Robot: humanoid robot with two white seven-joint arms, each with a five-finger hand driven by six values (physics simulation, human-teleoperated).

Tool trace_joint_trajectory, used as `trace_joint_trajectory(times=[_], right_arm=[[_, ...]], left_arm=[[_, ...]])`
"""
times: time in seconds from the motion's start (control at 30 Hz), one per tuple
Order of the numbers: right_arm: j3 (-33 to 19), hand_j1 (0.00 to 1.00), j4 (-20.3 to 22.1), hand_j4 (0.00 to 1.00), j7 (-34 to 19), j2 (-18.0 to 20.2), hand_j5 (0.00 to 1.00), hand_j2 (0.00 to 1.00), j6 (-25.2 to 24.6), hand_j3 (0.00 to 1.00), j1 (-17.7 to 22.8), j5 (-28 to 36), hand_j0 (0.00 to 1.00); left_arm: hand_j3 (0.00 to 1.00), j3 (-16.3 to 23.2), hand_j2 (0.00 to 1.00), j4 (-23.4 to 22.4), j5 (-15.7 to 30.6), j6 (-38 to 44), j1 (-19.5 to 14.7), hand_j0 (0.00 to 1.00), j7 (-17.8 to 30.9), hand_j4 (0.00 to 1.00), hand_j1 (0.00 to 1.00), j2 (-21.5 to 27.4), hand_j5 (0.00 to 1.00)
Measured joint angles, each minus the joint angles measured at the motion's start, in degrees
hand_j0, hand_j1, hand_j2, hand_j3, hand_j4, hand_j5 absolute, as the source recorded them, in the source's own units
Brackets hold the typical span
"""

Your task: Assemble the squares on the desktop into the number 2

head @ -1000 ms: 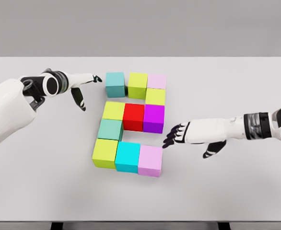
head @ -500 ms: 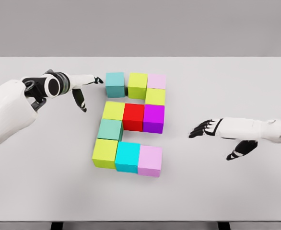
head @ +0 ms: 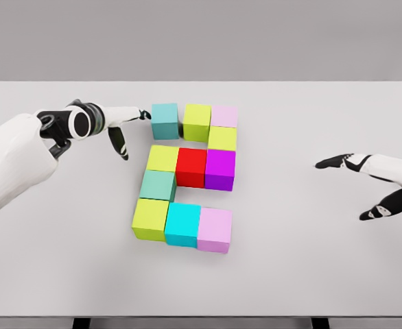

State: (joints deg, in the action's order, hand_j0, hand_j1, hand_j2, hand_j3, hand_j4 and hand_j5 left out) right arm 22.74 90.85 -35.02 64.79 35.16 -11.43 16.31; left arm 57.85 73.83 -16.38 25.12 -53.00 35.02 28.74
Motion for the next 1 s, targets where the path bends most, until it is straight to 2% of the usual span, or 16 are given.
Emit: trace_joint_trajectory(times=[0.2,0.7,1.0], right_arm=[[-0.56,1.0,0.67,1.0,0.0,1.27,1.0,1.0,0.0,1.0,2.02,0.14,1.0],[-0.75,1.0,0.99,1.0,0.0,1.57,1.0,1.0,-0.02,1.0,2.02,-0.29,1.0],[-0.67,1.0,1.38,1.0,0.0,1.48,1.0,1.0,-0.02,1.0,1.93,-0.4,1.0]], left_arm=[[1.0,0.0,1.0,0.0,-0.02,-0.01,-0.09,1.0,0.0,1.0,1.0,-0.37,1.0],[1.0,0.0,1.0,0.0,-0.02,-0.04,0.0,1.0,0.0,1.0,1.0,-0.51,1.0],[1.0,0.0,1.0,1.25,0.66,-0.2,0.0,1.0,0.0,1.0,1.0,1.02,1.0]])
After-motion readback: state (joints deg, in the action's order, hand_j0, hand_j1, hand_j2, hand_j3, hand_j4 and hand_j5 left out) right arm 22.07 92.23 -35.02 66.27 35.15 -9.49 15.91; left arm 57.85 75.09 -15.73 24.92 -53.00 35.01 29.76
